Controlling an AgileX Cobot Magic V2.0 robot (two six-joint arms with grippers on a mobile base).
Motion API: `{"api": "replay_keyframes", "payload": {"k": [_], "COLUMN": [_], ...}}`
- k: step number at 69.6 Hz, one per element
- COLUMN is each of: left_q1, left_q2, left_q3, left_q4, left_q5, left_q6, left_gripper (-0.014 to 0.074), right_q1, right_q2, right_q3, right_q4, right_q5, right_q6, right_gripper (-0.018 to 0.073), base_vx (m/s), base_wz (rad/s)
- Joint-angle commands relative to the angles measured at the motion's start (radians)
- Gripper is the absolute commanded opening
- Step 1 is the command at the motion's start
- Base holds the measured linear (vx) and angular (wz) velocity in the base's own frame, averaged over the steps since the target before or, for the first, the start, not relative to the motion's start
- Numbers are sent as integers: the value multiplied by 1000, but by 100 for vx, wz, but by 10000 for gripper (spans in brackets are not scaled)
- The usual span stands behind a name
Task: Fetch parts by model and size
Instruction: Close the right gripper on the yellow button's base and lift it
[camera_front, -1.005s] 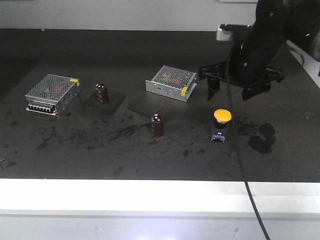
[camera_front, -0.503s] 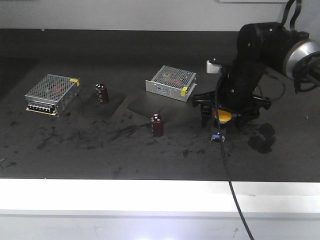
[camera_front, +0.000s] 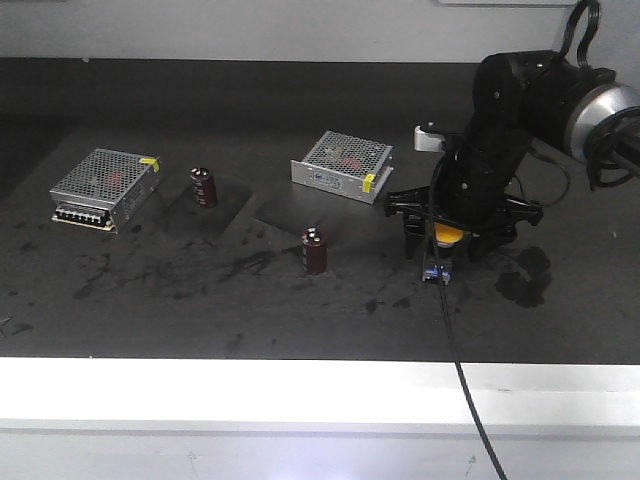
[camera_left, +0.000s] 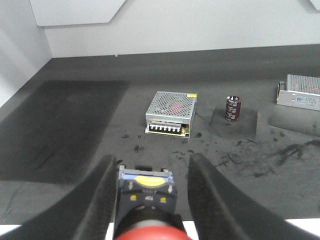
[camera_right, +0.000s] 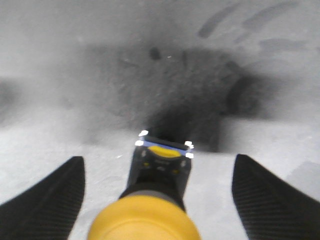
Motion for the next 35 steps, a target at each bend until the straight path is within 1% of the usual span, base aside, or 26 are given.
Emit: {"api": "replay_keyframes", "payload": {"k": [1,3,5,7,16,18,30,35], "left_q1": [-4,-4,-4,-4,-4,-4,-4,-4], "left_q2": [13,13,13,13,13,13,13,13], "left_q3": [-23,-23,-23,-23,-23,-23,-23,-23], "left_q4": [11,11,11,11,11,11,11,11], "left_q5": [-74,-75,-75,-75,-75,-75,-75,-75], "left_q6": [1,1,1,1,1,1,1,1], "left_gripper": [-6,-6,-6,-6,-6,-6,-6,-6], "right_q1": [1,1,1,1,1,1,1,1], "right_q2": [-52,-52,-52,-52,-52,-52,-52,-54], "right_q3": [-25,-25,-25,-25,-25,-25,-25,-25], "right_q4": [-10,-12,-14,-15,-15,-15,-15,-18], "right_q5": [-18,-16,-13,-10,-7,-6,-13,-20], "right_q6": [4,4,4,4,4,3,-14,-53], "right_gripper": [414,386,331,295,30,-16,-11,-10], "base_vx": [0,0,0,0,0,0,0,0], "base_wz": [0,0,0,0,0,0,0,0]}}
